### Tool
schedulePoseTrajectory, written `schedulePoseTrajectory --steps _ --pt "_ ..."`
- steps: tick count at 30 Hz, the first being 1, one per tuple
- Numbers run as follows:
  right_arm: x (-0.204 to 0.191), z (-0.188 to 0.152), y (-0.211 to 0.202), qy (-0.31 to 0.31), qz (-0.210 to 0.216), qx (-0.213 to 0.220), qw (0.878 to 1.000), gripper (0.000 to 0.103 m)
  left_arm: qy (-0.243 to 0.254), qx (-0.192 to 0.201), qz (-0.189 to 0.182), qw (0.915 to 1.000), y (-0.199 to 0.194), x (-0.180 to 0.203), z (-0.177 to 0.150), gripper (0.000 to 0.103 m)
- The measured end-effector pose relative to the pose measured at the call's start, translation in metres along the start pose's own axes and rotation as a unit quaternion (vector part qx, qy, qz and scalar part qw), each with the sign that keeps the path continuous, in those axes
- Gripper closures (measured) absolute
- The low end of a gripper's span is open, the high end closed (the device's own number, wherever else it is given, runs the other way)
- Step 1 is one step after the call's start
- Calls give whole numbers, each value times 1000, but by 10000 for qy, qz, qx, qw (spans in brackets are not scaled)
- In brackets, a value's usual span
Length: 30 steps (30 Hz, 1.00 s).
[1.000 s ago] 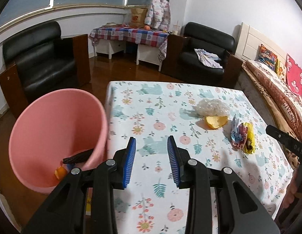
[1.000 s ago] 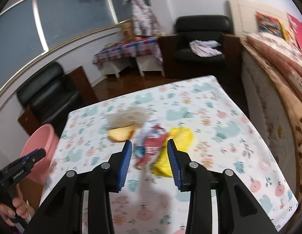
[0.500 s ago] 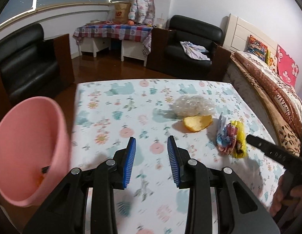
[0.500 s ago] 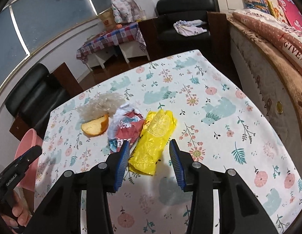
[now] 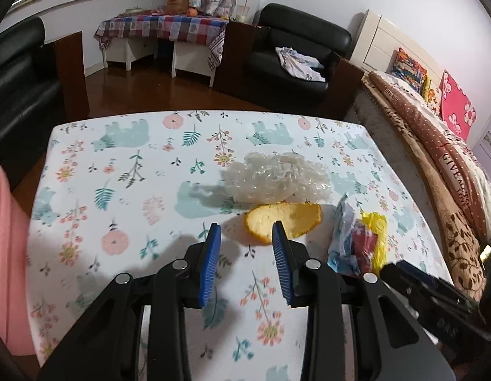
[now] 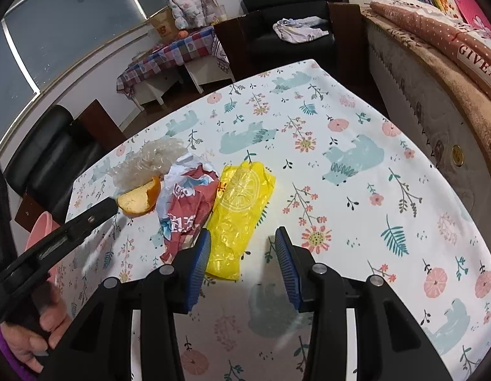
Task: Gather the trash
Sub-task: 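Grasp another orange peel with the left gripper while the right grasps the yellow plastic bag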
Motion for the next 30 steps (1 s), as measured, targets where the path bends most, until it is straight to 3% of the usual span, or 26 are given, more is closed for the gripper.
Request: schedulePoseTrajectory --steps 8,10,13,22,26,30 --pt "2 -2 1 30 42 -29 10000 61 87 -45 33 9999 19 7 0 70" --pt "2 -2 1 21 38 -28 10000 62 144 -37 7 9999 20 10 -2 84" --pt "1 -2 1 -27 22 -34 10000 62 195 -20 17 9998 18 11 -4 93" --pt "-9 -3 5 -114 129 -111 9998 63 314 55 -33 9995 -10 8 -16 97" --pt "-13 -2 9 -82 305 -202 9993 82 255 69 -113 9996 -27 2 -25 97" --pt "-14 -1 3 -78 309 -58 9995 89 193 142 -101 9997 -45 -4 -30 97"
Point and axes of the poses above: each gripper's, at about its wrist camera, not at the fingertips, and y roughly the way its jaws point, x to its right, z to its top, the point moved 5 cm from there along y, roughly the way its jaws point, and after that the axes turned 3 degrees about z, right-handed, at the moved point
